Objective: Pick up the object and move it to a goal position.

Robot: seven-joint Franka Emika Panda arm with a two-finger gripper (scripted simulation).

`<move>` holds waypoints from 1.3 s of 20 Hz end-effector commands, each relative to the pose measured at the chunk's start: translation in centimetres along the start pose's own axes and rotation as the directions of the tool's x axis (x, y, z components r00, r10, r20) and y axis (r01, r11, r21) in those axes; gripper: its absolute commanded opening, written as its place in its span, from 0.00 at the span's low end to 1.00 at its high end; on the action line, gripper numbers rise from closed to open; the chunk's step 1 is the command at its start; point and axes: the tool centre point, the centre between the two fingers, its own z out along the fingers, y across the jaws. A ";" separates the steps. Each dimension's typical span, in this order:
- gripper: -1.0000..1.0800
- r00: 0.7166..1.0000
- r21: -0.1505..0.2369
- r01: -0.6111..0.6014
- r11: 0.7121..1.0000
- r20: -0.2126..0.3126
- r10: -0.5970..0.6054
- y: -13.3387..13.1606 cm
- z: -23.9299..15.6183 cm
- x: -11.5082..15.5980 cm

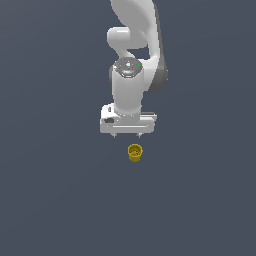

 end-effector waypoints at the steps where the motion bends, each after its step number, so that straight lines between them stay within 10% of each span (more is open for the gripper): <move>1: 0.96 1.000 0.001 0.010 1.000 0.001 -0.010 -0.3 0.5 0.1; 26: 0.96 0.991 0.018 0.132 0.991 0.008 -0.132 -3.8 8.6 1.4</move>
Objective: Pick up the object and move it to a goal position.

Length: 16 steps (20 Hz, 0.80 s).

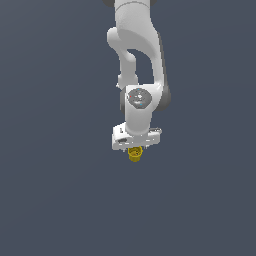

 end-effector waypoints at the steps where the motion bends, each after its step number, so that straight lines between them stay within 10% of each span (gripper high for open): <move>1: 0.96 1.000 0.000 0.001 1.000 0.001 -0.001 0.0 1.1 -0.1; 11: 0.96 1.000 0.001 0.002 1.000 0.000 -0.002 -0.1 4.3 0.0; 12: 0.00 1.000 0.001 0.002 1.000 0.000 -0.002 -0.1 4.3 0.0; 16: 0.00 1.000 0.001 0.002 1.000 0.000 -0.002 -0.1 4.3 0.0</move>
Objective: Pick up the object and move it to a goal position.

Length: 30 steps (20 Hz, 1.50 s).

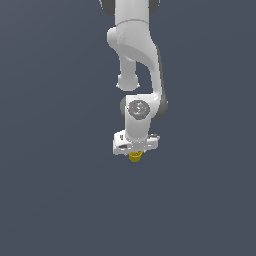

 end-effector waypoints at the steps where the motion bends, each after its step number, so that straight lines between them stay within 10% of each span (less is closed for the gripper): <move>1: 0.00 1.000 0.000 0.000 1.000 0.000 0.000 0.0 0.1 0.0; 15: 0.00 1.000 0.000 0.000 1.000 0.000 0.000 2.4 -1.0 -1.5; 30: 0.00 1.000 0.001 0.000 1.000 0.000 0.000 15.4 -6.5 -9.3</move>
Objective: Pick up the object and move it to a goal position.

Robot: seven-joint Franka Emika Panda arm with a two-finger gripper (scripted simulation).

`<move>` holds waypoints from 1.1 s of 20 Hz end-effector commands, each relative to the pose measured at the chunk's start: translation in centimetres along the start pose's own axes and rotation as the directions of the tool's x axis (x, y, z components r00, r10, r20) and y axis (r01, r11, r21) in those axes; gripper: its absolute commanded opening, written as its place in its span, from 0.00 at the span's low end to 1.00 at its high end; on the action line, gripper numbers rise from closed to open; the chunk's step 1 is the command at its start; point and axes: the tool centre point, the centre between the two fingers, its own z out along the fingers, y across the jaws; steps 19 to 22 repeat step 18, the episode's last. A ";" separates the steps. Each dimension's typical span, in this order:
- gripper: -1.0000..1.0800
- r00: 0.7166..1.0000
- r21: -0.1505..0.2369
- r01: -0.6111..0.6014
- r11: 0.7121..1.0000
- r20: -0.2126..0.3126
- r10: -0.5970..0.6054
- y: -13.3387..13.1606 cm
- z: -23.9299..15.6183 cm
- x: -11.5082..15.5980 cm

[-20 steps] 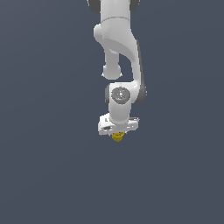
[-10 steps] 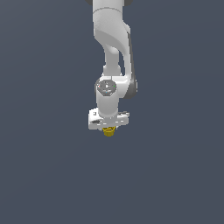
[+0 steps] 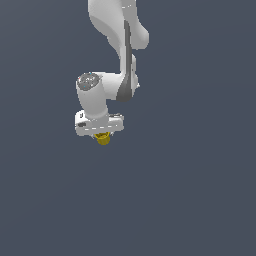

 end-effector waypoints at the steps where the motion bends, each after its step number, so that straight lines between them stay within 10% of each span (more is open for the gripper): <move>1: 0.00 1.000 0.000 0.001 1.000 -0.001 -0.001 2.2 -1.0 -1.3; 22: 0.00 1.000 0.000 0.002 1.000 -0.001 -0.002 7.7 -3.3 -4.0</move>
